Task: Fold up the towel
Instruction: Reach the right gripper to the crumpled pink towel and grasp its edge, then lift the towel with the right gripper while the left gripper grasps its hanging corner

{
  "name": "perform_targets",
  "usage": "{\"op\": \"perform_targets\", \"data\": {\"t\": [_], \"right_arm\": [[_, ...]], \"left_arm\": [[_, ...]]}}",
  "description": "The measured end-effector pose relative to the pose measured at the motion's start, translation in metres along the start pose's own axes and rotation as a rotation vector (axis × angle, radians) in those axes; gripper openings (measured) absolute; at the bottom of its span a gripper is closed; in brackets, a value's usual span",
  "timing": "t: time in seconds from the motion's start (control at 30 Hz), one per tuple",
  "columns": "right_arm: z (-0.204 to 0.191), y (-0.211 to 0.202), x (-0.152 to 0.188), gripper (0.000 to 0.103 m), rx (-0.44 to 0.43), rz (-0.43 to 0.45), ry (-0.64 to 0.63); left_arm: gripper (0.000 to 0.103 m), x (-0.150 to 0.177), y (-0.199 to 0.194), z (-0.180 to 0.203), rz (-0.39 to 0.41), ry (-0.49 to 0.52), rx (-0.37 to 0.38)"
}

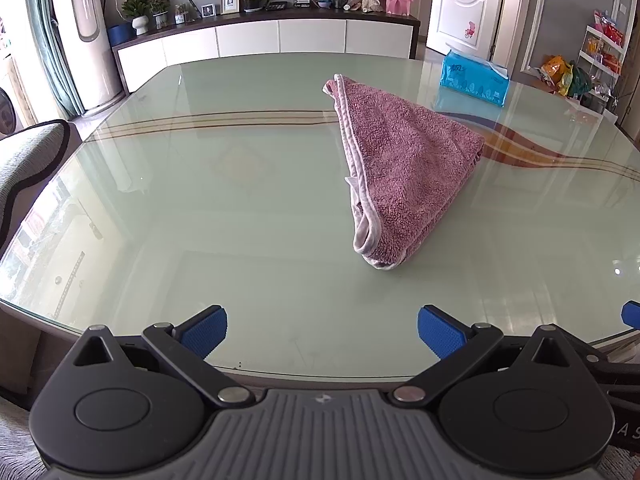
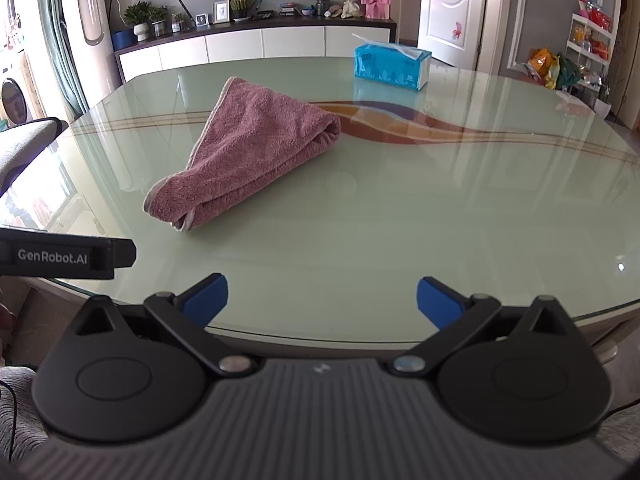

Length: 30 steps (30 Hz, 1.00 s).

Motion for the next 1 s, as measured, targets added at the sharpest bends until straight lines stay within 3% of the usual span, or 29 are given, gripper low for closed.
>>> {"op": "perform_targets", "data": {"t": [0.27, 0.33, 0.43, 0.53, 0.87, 1.0], "right_arm": [[-0.005, 0.004, -0.013, 0.100, -0.042, 0.046, -0.049], [-0.013, 0.004, -0.025, 0.087, -0.109, 0.101, -0.109], [-0.031, 0.013, -0.031, 0.066, -0.180, 0.095, -0.196], [-0.049, 0.023, -0.036, 0.052, -0.249, 0.082, -0.282], [-0.104, 0.056, -0.052, 0.048, -0.458, 0.034, -0.557], [-0.110, 0.076, -0.049, 0.024, -0.445, -0.028, -0.598]], "left_arm": [[0.102, -0.004, 0.008, -0.011, -0.030, -0.007, -0.020], [0.102, -0.004, 0.011, -0.019, -0.038, -0.013, -0.035], [0.101, -0.005, 0.016, -0.036, -0.058, -0.040, -0.039], [0.100, -0.005, 0.018, -0.047, -0.065, -0.047, -0.029], [0.096, -0.003, 0.031, -0.069, -0.111, 0.001, -0.010], [0.096, -0.008, 0.034, -0.072, -0.109, 0.012, -0.008]]}}
Point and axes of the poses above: each gripper's, at about its wrist camera, not at the fingertips, and y roughly the way its jaws point, z to its right, x to its underside, the point moved 2 cm from there along y, roughly the way its jaws point, and after that the axes turned 3 degrees about z, right-handed, at the moved point
